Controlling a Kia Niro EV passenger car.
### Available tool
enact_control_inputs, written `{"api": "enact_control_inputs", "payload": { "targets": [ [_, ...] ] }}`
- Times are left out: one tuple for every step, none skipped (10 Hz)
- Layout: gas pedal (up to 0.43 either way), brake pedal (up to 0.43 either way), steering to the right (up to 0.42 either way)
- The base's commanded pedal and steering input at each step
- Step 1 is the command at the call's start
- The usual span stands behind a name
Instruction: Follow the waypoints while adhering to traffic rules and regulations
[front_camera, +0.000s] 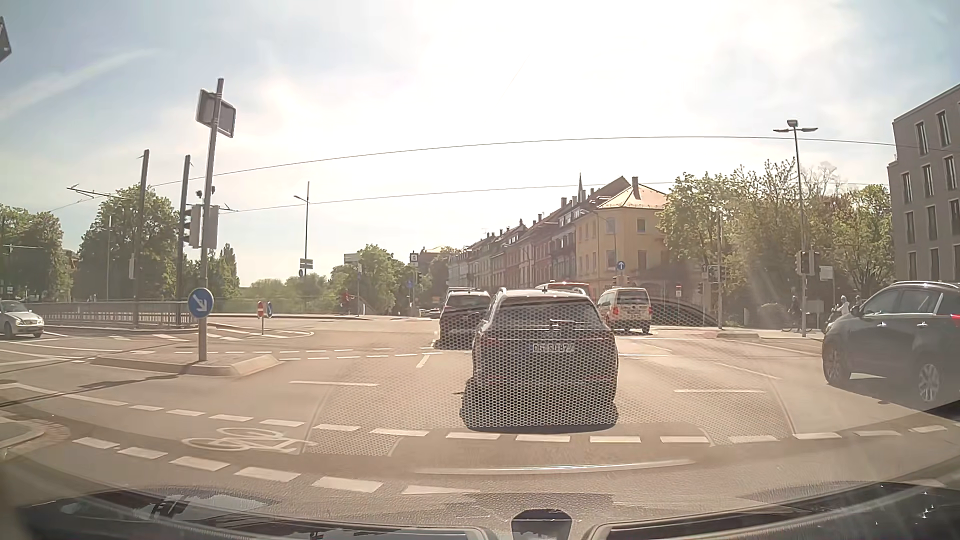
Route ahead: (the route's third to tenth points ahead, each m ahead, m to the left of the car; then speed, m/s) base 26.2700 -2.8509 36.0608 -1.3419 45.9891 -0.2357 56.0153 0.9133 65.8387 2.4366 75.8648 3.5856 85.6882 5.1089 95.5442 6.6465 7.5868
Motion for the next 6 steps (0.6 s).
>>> {"api": "enact_control_inputs", "payload": {
  "targets": [
    [0.110, 0.000, -0.009],
    [0.110, 0.000, -0.009],
    [0.098, 0.000, -0.011],
    [0.087, 0.000, -0.012],
    [0.087, 0.000, -0.013],
    [0.087, 0.000, -0.014]
  ]
}}
